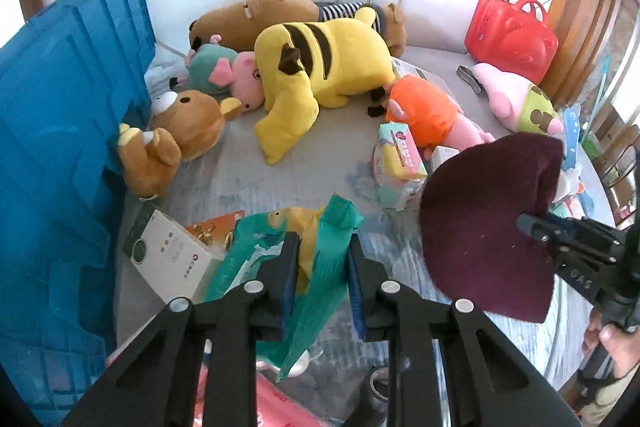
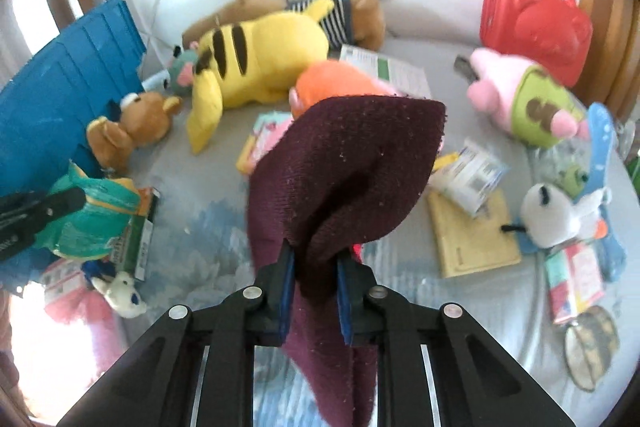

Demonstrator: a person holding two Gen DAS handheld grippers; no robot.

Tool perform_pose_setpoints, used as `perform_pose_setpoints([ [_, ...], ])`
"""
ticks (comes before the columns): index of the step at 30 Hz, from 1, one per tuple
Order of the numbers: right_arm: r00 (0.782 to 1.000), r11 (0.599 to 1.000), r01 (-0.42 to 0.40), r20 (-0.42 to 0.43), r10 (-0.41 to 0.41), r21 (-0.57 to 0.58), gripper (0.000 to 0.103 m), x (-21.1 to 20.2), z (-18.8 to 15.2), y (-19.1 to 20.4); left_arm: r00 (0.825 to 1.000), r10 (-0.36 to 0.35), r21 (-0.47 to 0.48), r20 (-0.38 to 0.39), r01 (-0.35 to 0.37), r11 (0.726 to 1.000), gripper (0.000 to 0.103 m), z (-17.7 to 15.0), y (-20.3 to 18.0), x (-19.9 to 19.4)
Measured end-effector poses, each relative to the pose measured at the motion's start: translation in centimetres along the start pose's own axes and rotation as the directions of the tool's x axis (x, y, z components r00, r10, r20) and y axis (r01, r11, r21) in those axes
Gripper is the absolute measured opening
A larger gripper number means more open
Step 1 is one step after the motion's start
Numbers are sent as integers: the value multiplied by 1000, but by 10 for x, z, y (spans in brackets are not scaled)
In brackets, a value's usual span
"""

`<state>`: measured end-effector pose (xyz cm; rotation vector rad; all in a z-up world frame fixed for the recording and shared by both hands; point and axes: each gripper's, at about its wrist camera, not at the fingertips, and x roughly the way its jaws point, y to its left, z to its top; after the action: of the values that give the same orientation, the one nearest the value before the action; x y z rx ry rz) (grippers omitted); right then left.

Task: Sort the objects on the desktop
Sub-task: 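Grasp the green wipes pack with the left tool while the right tool grasps the maroon hat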

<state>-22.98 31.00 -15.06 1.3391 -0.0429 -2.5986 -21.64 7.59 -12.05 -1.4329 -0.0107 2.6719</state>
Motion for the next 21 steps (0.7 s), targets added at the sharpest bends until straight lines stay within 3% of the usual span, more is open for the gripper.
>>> perform_pose_setpoints([
  [21,986,985,-43,150,69,-170,18,-98,18,57,985,61,12,159,-64,998,22,-14,-6,-110],
])
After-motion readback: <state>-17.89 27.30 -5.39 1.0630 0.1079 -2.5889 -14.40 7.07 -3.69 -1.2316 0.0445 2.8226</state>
